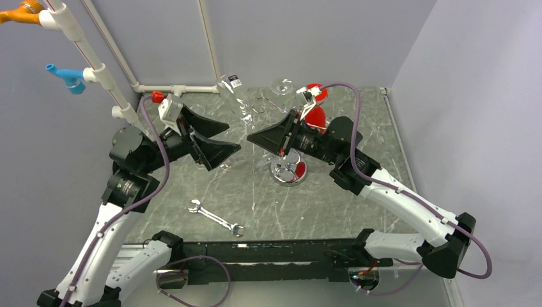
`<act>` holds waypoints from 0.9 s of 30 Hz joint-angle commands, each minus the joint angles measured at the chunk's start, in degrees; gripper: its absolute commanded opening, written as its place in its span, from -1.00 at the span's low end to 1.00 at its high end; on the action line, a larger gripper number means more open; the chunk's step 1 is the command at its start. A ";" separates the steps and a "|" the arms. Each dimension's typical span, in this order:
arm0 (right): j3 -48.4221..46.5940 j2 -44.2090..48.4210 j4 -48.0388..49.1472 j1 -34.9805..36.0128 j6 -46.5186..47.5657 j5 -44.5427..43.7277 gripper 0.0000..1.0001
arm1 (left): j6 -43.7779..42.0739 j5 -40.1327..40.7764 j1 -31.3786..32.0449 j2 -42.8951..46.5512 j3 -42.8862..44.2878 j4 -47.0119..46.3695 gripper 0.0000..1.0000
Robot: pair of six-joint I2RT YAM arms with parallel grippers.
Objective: Take the wine glass off the wine glass rack
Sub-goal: Place the wine glass at the center of the board.
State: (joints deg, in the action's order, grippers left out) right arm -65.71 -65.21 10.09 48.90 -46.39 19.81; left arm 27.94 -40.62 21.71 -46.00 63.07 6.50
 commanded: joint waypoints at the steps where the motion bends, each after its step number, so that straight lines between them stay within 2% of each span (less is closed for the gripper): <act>1: 0.57 2.88 7.06 0.27 1.59 -0.11 -1.00 | 9.88 0.38 -0.27 -0.66 -3.12 -13.37 0.99; 9: 1.99 3.86 7.76 0.25 1.92 1.25 -1.00 | 23.08 2.04 -0.27 -4.15 -8.94 -31.21 0.99; 17: 2.13 3.15 8.35 0.23 1.67 3.24 -1.00 | 31.27 3.08 -0.27 -7.84 -11.17 -45.69 0.99; 27: 2.25 1.94 9.49 0.73 1.42 4.67 -1.00 | 36.54 4.34 0.16 -10.59 -11.96 -54.22 0.96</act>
State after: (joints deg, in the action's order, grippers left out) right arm -62.92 -63.66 12.53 49.10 -45.41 23.14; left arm 61.23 -37.47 21.67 -55.79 51.70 -40.32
